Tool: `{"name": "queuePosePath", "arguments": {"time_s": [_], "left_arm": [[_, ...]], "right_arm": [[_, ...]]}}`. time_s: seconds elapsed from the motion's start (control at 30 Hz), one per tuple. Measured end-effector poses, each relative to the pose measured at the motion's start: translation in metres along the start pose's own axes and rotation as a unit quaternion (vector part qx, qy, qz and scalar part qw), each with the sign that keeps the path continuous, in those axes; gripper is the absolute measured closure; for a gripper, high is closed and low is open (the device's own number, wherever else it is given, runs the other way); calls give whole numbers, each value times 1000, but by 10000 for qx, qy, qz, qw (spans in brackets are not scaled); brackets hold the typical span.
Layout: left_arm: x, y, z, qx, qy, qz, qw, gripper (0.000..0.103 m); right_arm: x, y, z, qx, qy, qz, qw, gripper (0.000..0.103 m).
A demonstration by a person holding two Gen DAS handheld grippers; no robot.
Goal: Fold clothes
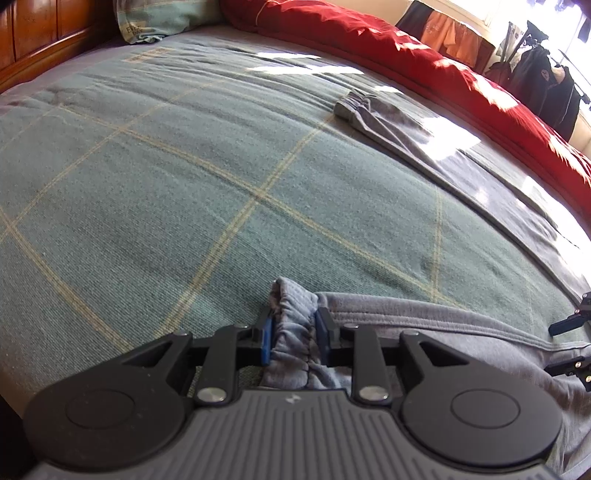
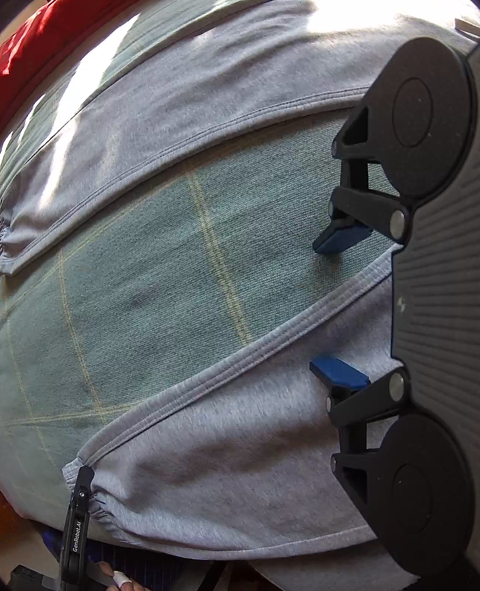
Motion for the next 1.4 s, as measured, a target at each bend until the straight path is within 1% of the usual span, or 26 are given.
{"name": "queuePosePath", "arguments": {"time_s": [0.07, 0.13, 0.17, 0.23, 0.33, 0.37, 0.47, 0.57, 0.63, 0.67, 0.73, 0.77, 0.8, 0.87, 0.9, 0.93, 1.0, 1.1, 1.2, 1.33, 1.4], "left_arm": [[1, 1, 0, 29, -27, -28, 10000, 77], [3, 2, 1, 66, -70, -73, 9999, 77], [4, 3, 2, 90, -98, -95, 9999, 77], [7, 6, 2, 129, -109, -122, 9998, 80], [9, 19, -2, 233, -84, -103, 9996, 83], [9, 25, -4, 293, -84, -72, 9995, 83], [11, 41, -12, 448, -128, 62, 9989, 84], [13, 46, -16, 500, -257, 62, 9984, 83], [11, 40, -15, 361, -249, -21, 9990, 82], [9, 33, -14, 239, -243, -126, 9993, 78], [0, 21, -9, 73, -153, -278, 9995, 72], [-4, 18, -7, 37, -87, -277, 9996, 68], [-9, 16, -5, 19, -17, -242, 9997, 67], [-14, 16, -4, 18, 64, -153, 9999, 66], [-16, 16, -4, 16, 97, -133, 9999, 66], [-16, 15, -4, 8, 105, -145, 9998, 66], [-13, 12, -3, 5, 53, -213, 9998, 65], [-10, 10, -2, 40, -28, -279, 9996, 65], [-11, 10, 0, 60, -21, -256, 9997, 65], [-10, 10, 0, 85, -22, -284, 9996, 64], [-8, 10, 1, 97, -75, -351, 9993, 64]], "right_arm": [[-7, 0, -1, -22, 30, 51, 10000, 42], [-14, 4, -5, -26, 21, -33, 10000, 70], [-20, 5, -7, -67, 132, 17, 9999, 76], [-30, 7, -10, -130, 331, 158, 9992, 93], [-38, 17, -15, -80, 465, 475, 9978, 96], [-39, 21, -17, -34, 482, 566, 9972, 97], [-33, 31, -22, 96, 433, 660, 9968, 97], [-27, 27, -27, 87, 386, 684, 9969, 97], [-25, 16, -29, 70, 319, 658, 9973, 95], [-23, 11, -30, 48, 267, 663, 9974, 93], [-18, 12, -30, 89, 71, 646, 9978, 86], [-16, 16, -28, 152, -40, 636, 9979, 84], [-11, 24, -25, 264, -126, 616, 9977, 79], [0, 47, -16, 454, -221, 760, 9958, 70], [6, 58, -10, 548, -266, 837, 9946, 61], [11, 67, -4, 554, -284, 919, 9938, 54], [25, 83, 13, 487, -356, 1071, 9924, 53], [45, 90, 46, 288, -630, 1124, 9912, 53], [56, 79, 75, 88, -828, 1043, 9911, 53], [51, 59, 94, -12, -983, 884, 9912, 53], [41, 47, 96, -144, -744, 872, 9933, 53]]}}
Point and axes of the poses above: each gripper's, at about its wrist camera, not at the fingertips, and y roughly against the way its jaws point, x to its right, z to its underside, the point moved 1 cm from there along -y, roughly the way its jaws point, and after that the axes turned 15 degrees about y, right-handed, at the moved point
